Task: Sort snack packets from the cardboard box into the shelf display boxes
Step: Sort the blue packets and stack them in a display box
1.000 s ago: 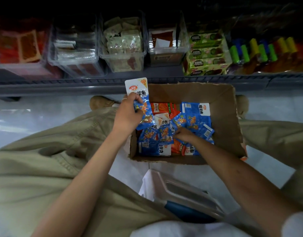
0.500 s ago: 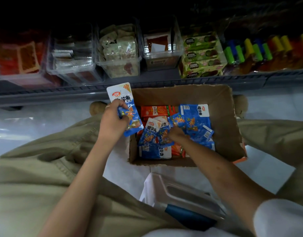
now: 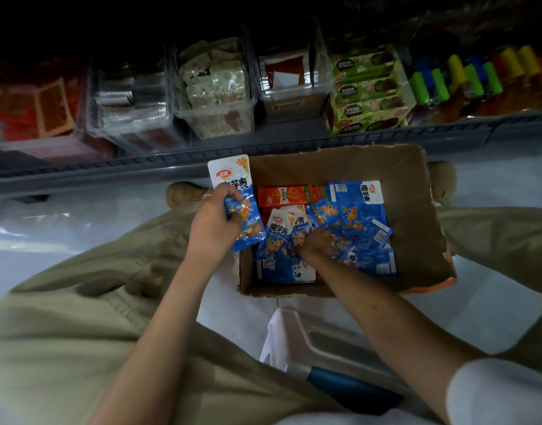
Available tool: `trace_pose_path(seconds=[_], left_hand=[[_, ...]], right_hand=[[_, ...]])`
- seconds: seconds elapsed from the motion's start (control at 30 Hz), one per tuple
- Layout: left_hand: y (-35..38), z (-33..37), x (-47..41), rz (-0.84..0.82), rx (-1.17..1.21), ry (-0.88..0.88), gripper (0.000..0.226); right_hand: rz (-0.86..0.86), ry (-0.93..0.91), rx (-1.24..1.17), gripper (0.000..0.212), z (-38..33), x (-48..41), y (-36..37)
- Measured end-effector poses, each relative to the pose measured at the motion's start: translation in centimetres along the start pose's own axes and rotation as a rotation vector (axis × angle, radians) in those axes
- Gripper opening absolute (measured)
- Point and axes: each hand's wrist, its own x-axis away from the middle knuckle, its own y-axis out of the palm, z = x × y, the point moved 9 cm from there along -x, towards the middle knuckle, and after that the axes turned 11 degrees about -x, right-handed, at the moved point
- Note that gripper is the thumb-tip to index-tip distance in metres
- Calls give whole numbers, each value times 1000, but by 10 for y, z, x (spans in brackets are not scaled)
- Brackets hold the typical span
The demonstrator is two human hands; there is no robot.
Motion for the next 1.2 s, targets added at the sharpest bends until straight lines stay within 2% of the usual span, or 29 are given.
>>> trace_pose_path(seconds=[0.13, 0.2, 0.3, 0.37, 0.43, 0.53, 0.6, 0.67, 0.8, 0.87, 0.97, 1.03, 1.1, 1.13, 1.2], left_hand=[[-5, 5, -6, 26, 45, 15, 28], [-7, 9, -8, 33, 24, 27, 27], [-3, 15, -6, 15, -36, 47, 28], [5, 21, -3, -36, -74, 51, 27], [12, 33, -2, -77, -99, 79, 26], [15, 63, 7, -76, -67, 167, 28], [19, 76, 6, -87, -71, 196, 32], [19, 98, 11, -94, 30, 209, 36], [16, 141, 14, -99, 508, 83, 32], [14, 159, 14, -55, 594, 63, 28], [13, 191, 23, 16, 526, 208, 31], [13, 207, 31, 52, 483, 295, 37], [8, 223, 35, 80, 497, 373, 36], [5, 232, 38, 90, 504, 419, 34], [-1, 254, 43, 93, 482, 514, 35]], right_hand=[[-137, -87, -102, 43, -10, 1, -4], [-266, -91, -180, 40, -12, 5, -12], [-357, -56, -283, 47, -8, 14, -43], [-441, -40, -427, 40, -7, 34, -70], [-453, -161, -558, 25, -16, 60, -111], [-478, -440, -832, 24, -25, 105, -167], [-538, -524, -919, 22, -32, 126, -183], [-531, -614, -940, 24, -34, 146, -201], [-441, -732, -884, 14, -37, 171, -234], [-364, -765, -842, 12, -36, 177, -251], [-286, -858, -762, 13, -39, 187, -282], [-198, -971, -589, 14, -38, 195, -303], [-92, -993, -429, 27, -32, 197, -322], [-51, -993, -396, 31, -30, 198, -331], [26, -1008, -486, 23, -25, 201, -356]])
